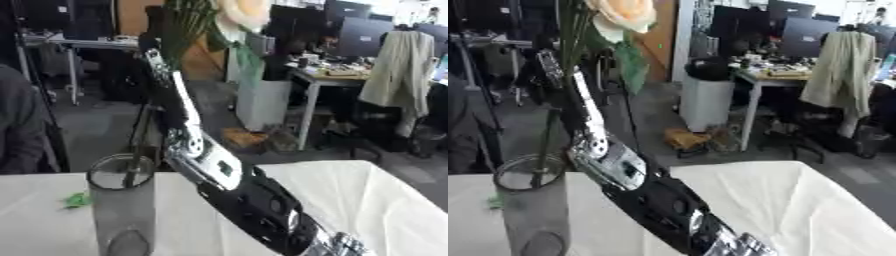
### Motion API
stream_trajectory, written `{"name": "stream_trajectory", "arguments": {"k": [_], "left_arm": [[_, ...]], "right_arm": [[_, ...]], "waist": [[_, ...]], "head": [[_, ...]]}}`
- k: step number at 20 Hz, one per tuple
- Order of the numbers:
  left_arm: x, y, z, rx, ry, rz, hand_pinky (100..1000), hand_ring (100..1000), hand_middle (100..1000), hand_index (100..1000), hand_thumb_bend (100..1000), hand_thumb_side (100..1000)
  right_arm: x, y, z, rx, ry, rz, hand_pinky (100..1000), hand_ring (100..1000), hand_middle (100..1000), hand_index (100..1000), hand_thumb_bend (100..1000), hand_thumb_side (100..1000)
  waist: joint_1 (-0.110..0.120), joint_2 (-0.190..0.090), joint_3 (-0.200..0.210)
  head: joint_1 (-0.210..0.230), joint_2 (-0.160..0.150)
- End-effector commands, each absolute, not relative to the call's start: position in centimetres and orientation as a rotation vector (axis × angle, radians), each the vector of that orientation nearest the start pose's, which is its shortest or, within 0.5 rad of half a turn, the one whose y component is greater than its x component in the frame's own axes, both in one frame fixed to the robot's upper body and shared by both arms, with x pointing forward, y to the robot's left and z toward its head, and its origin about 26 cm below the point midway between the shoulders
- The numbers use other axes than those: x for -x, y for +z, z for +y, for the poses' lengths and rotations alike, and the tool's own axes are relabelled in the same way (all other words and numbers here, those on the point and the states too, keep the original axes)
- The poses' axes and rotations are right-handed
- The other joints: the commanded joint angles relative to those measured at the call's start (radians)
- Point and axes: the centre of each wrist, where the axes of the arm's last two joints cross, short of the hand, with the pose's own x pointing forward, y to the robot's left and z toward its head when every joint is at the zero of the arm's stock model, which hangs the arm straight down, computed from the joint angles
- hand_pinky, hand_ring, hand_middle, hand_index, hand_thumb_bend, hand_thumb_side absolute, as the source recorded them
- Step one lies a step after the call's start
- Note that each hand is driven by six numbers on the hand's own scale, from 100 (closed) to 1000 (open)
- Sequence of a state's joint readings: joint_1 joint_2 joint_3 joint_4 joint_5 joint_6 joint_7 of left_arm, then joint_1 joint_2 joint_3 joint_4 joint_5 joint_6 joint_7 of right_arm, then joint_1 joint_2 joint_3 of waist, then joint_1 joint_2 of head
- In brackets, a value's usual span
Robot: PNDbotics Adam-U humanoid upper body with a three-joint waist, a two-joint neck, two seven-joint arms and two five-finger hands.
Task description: Arrange flowers into the vase.
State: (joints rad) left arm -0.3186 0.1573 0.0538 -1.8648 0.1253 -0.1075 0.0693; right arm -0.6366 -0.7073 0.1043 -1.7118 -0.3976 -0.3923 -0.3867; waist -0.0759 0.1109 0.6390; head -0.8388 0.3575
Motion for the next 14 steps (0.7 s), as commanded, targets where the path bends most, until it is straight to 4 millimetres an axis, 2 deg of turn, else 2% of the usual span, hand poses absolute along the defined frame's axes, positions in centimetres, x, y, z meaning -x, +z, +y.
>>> {"name": "stream_trajectory", "arguments": {"k": [1, 8, 14], "left_arm": [[-32.2, 17.4, 24.9, 0.028, -0.026, -2.313, 725, 661, 614, 705, 967, 854], [-32.2, 17.4, 25.0, 0.023, -0.033, -2.314, 726, 661, 614, 705, 969, 854], [-32.2, 17.6, 25.3, 0.009, -0.042, -2.316, 727, 662, 615, 705, 971, 856]], "right_arm": [[-35.5, 29.2, -30.1, -0.119, -0.134, 3.564, 100, 377, 128, 159, 100, 789], [-35.6, 28.9, -30.1, -0.152, -0.215, 3.542, 100, 390, 136, 163, 100, 780], [-35.4, 28.1, -30.1, -0.171, -0.515, 3.494, 100, 413, 140, 153, 100, 759]], "waist": [[0.006, -0.010, -0.004], [0.002, -0.008, -0.011], [-0.010, -0.010, -0.029]], "head": [[-0.003, -0.011], [-0.002, -0.014], [0.004, -0.020]]}}
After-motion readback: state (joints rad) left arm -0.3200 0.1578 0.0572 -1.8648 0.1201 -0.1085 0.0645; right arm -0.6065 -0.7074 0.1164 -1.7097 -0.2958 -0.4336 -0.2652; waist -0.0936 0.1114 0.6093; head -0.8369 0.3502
